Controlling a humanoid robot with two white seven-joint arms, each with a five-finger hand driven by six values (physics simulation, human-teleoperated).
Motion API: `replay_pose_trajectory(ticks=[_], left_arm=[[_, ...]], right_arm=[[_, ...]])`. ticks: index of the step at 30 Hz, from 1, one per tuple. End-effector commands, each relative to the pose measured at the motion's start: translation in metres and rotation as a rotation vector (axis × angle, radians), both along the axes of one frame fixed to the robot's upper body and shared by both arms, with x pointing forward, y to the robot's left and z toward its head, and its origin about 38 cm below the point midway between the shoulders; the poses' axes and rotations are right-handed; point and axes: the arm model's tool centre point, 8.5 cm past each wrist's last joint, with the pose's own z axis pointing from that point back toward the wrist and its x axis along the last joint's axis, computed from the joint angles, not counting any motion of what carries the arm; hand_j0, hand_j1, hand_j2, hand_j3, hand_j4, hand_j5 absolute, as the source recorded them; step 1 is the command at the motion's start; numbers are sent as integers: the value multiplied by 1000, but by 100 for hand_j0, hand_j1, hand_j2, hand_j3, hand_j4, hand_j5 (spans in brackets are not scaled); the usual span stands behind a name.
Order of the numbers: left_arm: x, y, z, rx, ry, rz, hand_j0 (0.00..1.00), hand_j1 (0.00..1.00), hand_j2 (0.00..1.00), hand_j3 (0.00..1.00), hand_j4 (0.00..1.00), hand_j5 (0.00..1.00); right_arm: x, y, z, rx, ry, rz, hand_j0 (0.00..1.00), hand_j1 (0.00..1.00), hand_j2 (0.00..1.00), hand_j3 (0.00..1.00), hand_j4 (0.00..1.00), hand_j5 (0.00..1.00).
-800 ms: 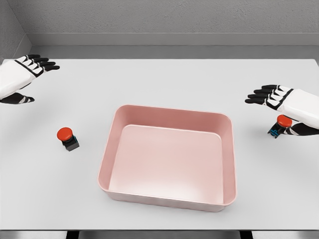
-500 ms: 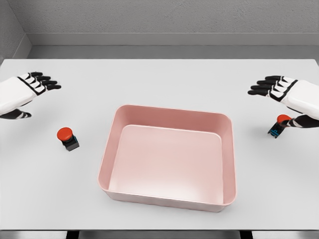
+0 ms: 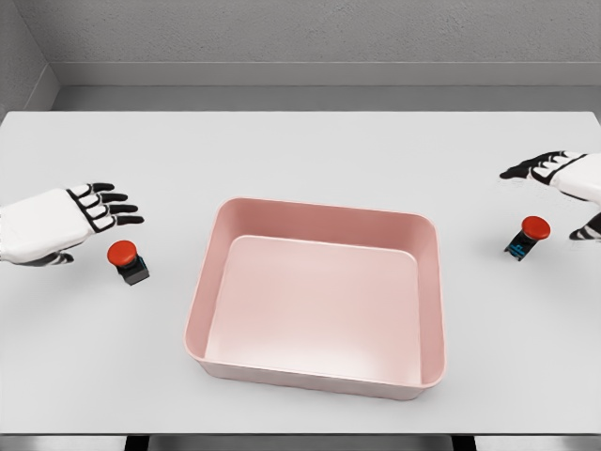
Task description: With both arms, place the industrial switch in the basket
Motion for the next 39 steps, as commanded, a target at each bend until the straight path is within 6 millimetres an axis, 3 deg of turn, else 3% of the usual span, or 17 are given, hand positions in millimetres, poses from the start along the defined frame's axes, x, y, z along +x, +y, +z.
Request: replay_pose_trajectory(ticks=[1, 3, 5, 7, 10, 18, 22, 36, 39], left_arm=[[-3, -11, 4, -9, -12, -33, 100, 100, 100, 100, 100, 100], [-7, -16, -1, 0, 7, -46, 100, 100, 100, 100, 100, 100], [-8, -16, -2, 4, 13, -46, 100, 100, 100, 100, 100, 100], [-7, -18, -7, 19, 8, -51, 100, 100, 100, 100, 100, 100], [-6, -29, -20, 18, 27, -56, 100, 100, 100, 100, 100, 100], [-4, -30, -27, 20, 44, -47, 100, 100, 100, 100, 100, 100], [-4, -30, -28, 32, 53, -46, 75, 75, 75, 75, 75, 75], [-3, -29, -28, 78, 37, -54, 56, 56, 56, 56, 56, 56], [-3, -29, -28, 87, 35, -56, 49, 49, 49, 49, 49, 49]], right_arm=[[3, -4, -6, 12, 30, -58, 100, 100, 100, 100, 100, 100], [6, 1, -5, 11, 26, -44, 100, 100, 100, 100, 100, 100], [16, 21, -17, 26, 51, -2, 100, 100, 100, 100, 100, 100], [23, 27, -36, 30, 100, 2, 100, 100, 100, 100, 100, 100], [22, 22, -54, 21, 151, -14, 100, 100, 100, 100, 100, 100], [21, 21, -64, 14, 179, -19, 100, 100, 100, 100, 100, 100], [25, -1, -72, 5, 203, -86, 100, 100, 100, 100, 100, 100], [27, -12, -75, 3, 212, -118, 100, 100, 100, 100, 100, 100], [28, -12, -72, 2, 204, -116, 92, 92, 92, 92, 92, 92]])
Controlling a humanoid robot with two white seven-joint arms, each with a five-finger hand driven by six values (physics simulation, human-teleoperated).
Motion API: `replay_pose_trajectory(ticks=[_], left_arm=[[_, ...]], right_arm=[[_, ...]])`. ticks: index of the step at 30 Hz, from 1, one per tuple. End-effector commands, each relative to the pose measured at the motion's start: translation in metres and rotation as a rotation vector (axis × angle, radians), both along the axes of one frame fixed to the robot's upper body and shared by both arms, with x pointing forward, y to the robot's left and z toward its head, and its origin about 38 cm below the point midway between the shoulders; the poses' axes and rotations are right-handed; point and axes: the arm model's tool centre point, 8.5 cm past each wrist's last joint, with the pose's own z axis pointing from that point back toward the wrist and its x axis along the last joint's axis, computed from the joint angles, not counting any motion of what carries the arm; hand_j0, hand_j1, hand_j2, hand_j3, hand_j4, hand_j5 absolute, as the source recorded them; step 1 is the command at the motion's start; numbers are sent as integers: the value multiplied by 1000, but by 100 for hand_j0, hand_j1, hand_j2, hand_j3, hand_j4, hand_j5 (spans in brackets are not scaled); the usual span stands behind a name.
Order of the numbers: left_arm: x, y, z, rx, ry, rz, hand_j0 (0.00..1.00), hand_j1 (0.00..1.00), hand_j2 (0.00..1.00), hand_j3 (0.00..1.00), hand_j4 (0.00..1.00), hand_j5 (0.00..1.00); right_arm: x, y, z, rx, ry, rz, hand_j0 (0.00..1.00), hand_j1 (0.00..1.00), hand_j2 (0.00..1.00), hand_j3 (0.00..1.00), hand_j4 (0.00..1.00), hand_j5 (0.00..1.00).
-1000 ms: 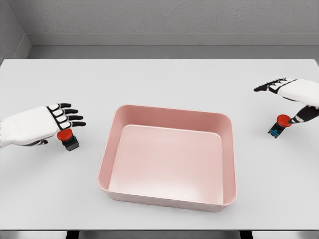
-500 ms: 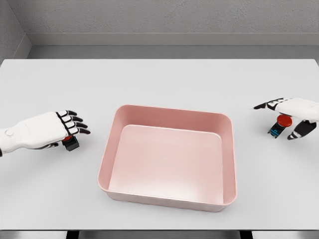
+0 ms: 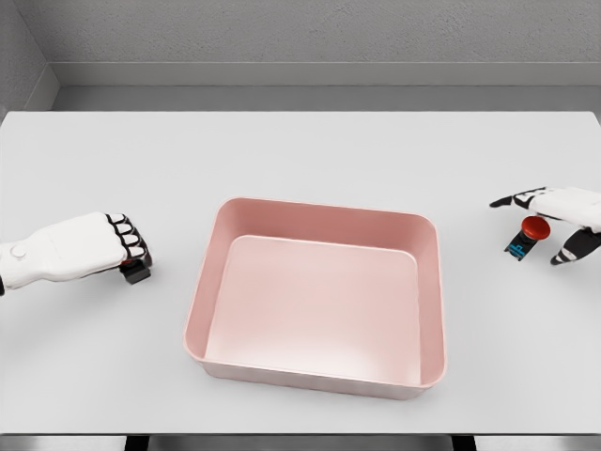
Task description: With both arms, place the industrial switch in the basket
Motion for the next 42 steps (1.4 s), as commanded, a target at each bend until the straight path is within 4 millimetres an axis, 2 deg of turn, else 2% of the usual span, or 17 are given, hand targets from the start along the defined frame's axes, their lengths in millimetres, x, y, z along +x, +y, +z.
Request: replay_pose_trajectory(ticks=[1, 3, 5, 6, 7, 12, 14, 19, 23, 27, 34, 39, 42], left_arm=[[0, 0, 0, 3, -1, 0, 46, 46, 46, 46, 46, 46], [0, 1, 0, 5, -1, 0, 43, 43, 43, 43, 43, 43], [-1, 1, -1, 6, 1, 0, 40, 40, 40, 40, 40, 40], [-1, 1, -1, 6, 1, 0, 38, 38, 38, 38, 38, 38], [0, 1, -1, 10, -2, 0, 31, 31, 31, 31, 31, 31], [-1, -1, 0, 5, -4, -4, 24, 24, 24, 24, 24, 24], [0, -1, 1, -5, -7, -4, 20, 20, 20, 20, 20, 20], [3, 1, 11, -28, -24, 6, 20, 20, 20, 20, 20, 20], [11, 1, 32, -51, -71, 7, 20, 20, 20, 20, 20, 20], [13, -4, 47, -97, -102, -1, 21, 21, 21, 21, 21, 21], [22, -31, 65, -183, -165, -48, 22, 22, 22, 22, 22, 22], [29, -46, 82, -229, -213, -77, 22, 22, 22, 22, 22, 22], [30, -55, 86, -253, -228, -95, 22, 22, 22, 22, 22, 22]], right_arm=[[0, -1, 0, 1, 0, -4, 90, 90, 90, 90, 90, 90], [0, -1, 1, 1, -2, -2, 82, 82, 82, 82, 82, 82], [0, -1, 1, 1, -2, -2, 78, 78, 78, 78, 78, 78], [0, -2, 1, 0, -2, -3, 78, 78, 78, 78, 78, 78], [0, -2, 1, 0, -2, -3, 78, 78, 78, 78, 78, 78], [0, -6, 1, -6, 2, -14, 73, 73, 73, 73, 73, 73], [0, -6, 1, -6, 2, -14, 66, 66, 66, 66, 66, 66], [0, -4, 1, -5, 0, -2, 53, 53, 53, 53, 53, 53], [0, -3, 2, -5, -2, -1, 46, 46, 46, 46, 46, 46], [-1, -3, 1, -4, -1, 1, 45, 45, 45, 45, 45, 45], [-1, -2, 4, -8, -5, 3, 43, 43, 43, 43, 43, 43], [-1, 0, 18, -20, -33, 16, 43, 43, 43, 43, 43, 43], [-1, 0, 18, -18, -34, 18, 43, 43, 43, 43, 43, 43]])
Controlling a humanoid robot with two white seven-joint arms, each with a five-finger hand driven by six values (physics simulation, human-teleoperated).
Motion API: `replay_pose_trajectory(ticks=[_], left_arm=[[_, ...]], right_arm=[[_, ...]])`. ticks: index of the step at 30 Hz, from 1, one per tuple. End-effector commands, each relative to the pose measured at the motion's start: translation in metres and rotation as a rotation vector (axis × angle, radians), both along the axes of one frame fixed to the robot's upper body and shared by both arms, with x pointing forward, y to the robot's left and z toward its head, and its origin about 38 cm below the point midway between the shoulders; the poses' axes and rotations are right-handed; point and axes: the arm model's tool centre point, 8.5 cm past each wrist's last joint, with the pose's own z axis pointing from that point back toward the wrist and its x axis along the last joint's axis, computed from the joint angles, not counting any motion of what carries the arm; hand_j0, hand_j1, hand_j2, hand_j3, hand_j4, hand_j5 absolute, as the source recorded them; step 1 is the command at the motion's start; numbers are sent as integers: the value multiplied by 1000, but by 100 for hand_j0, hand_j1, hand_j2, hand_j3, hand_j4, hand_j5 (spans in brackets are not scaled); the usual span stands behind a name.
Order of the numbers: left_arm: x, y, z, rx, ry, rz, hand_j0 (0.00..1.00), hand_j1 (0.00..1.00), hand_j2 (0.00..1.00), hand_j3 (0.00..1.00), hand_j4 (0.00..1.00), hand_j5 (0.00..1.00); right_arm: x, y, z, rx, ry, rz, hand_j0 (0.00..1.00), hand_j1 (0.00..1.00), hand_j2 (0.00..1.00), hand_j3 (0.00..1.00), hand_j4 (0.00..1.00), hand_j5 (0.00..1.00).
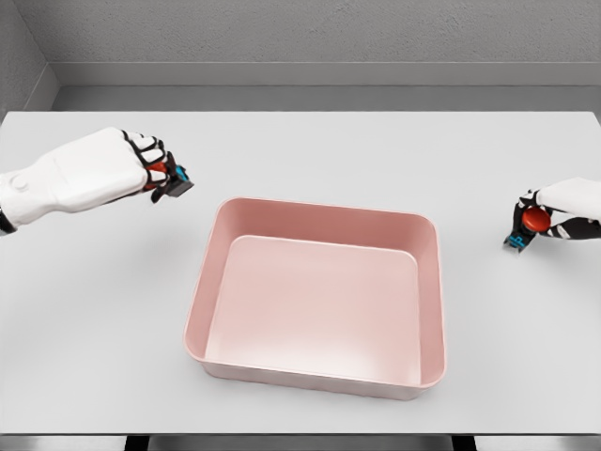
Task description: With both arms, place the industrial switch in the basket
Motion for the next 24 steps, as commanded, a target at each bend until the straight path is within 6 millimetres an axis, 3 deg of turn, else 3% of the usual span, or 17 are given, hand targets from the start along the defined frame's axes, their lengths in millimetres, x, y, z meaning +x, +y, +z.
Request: replay_pose_trajectory(ticks=[1, 6, 13, 24], left_arm=[[0, -9, -1, -34, 2, -15, 22, 22, 22, 22, 22, 22], [1, -30, -2, -86, -5, -56, 21, 21, 21, 21, 21, 21], [2, -53, 0, -151, -19, -97, 20, 20, 20, 20, 20, 20], [-2, -69, -18, -135, 32, -129, 20, 20, 20, 20, 20, 20]], right_arm=[[0, -1, 3, -1, -5, -2, 43, 43, 43, 43, 43, 43], [1, 1, 25, -17, -47, 18, 43, 43, 43, 43, 43, 43], [3, 4, 41, -29, -81, 37, 43, 43, 43, 43, 43, 43], [0, 44, 76, -26, -181, 165, 43, 43, 43, 43, 43, 43]])
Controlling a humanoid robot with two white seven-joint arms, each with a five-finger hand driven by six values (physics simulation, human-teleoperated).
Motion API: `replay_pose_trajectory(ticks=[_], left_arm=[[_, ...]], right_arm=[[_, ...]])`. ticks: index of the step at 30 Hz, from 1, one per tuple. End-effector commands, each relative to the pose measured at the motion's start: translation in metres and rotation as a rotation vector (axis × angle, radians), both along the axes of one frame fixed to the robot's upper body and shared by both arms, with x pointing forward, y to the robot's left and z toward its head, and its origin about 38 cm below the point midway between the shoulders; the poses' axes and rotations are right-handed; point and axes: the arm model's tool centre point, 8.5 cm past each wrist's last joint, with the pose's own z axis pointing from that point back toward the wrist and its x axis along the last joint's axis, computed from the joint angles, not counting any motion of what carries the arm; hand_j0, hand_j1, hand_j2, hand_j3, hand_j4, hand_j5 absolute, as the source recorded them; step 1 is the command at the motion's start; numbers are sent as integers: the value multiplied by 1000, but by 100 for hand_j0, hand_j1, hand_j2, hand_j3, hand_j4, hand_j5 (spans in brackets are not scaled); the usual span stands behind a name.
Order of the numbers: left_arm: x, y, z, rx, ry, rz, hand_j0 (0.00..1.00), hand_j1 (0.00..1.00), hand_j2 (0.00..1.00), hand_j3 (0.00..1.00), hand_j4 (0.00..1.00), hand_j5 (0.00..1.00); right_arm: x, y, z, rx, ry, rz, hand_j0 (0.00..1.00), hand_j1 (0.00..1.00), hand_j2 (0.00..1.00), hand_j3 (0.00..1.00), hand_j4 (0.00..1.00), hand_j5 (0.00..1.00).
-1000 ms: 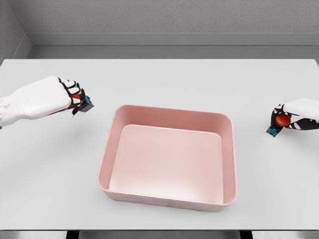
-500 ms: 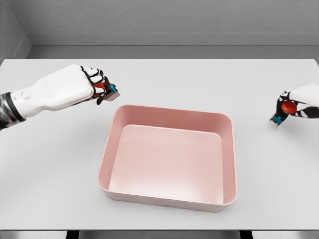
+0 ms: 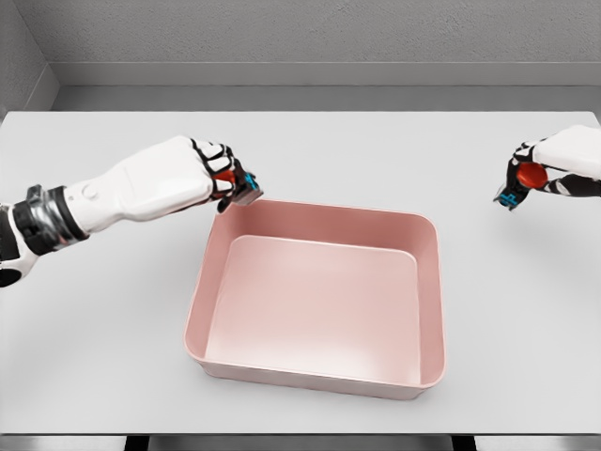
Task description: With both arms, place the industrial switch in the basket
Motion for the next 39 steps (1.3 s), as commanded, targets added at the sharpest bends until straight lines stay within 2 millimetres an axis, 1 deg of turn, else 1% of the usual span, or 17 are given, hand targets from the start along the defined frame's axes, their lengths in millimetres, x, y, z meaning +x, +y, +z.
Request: replay_pose_trajectory(ticks=[1, 4, 6, 10, 13, 16, 21, 26, 29, 31, 34, 35, 36, 39], left_arm=[[-1, -2, -3, 6, 9, -5, 20, 20, 20, 20, 20, 20], [-2, -2, -7, 27, 8, -1, 20, 20, 20, 20, 20, 20], [-2, 0, -7, 34, 8, 2, 21, 21, 21, 21, 21, 21], [-3, -1, -10, 43, 17, -4, 21, 21, 21, 21, 21, 21], [-4, -3, -15, 59, 26, -14, 22, 22, 22, 22, 22, 22], [-6, -5, -20, 71, 37, -22, 22, 22, 22, 22, 22, 22], [-8, -4, -22, 83, 41, -21, 22, 22, 22, 22, 22, 22], [-12, 1, -30, 116, 64, -26, 23, 23, 23, 23, 23, 23], [-14, 3, -34, 125, 75, -25, 23, 23, 23, 23, 23, 23], [-14, 4, -35, 130, 78, -25, 24, 24, 24, 24, 24, 24], [-14, 4, -35, 130, 78, -25, 33, 33, 33, 33, 33, 33], [-14, 4, -34, 132, 76, -25, 39, 39, 39, 39, 39, 39], [-14, 6, -34, 139, 77, -22, 41, 41, 41, 41, 41, 41], [-14, 8, -34, 144, 77, -19, 50, 50, 50, 50, 50, 50]], right_arm=[[-3, 9, 4, 1, -11, 30, 43, 43, 43, 43, 43, 43], [-4, 16, 13, 0, -37, 53, 43, 43, 43, 43, 43, 43], [-6, 26, 20, 1, -58, 82, 43, 43, 43, 43, 43, 43], [-6, 34, 26, 11, -78, 108, 43, 43, 43, 43, 43, 43], [-10, 39, 28, 3, -92, 178, 44, 44, 44, 44, 44, 44], [-13, 50, 29, 12, -115, 266, 44, 44, 44, 44, 44, 44], [-20, 63, 29, 13, -145, 401, 44, 44, 44, 44, 44, 44], [-18, 72, 37, 30, -178, 437, 44, 44, 44, 44, 44, 44], [-17, 78, 35, 48, -183, 448, 44, 44, 44, 44, 44, 44], [-15, 87, 32, 73, -185, 463, 45, 45, 45, 45, 45, 45], [-12, 105, 32, 119, -202, 499, 45, 45, 45, 45, 45, 45], [-11, 109, 33, 129, -207, 505, 45, 45, 45, 45, 45, 45], [-11, 111, 32, 137, -207, 509, 45, 45, 45, 45, 45, 45], [-12, 125, 18, 151, -170, 542, 45, 45, 45, 45, 45, 45]])
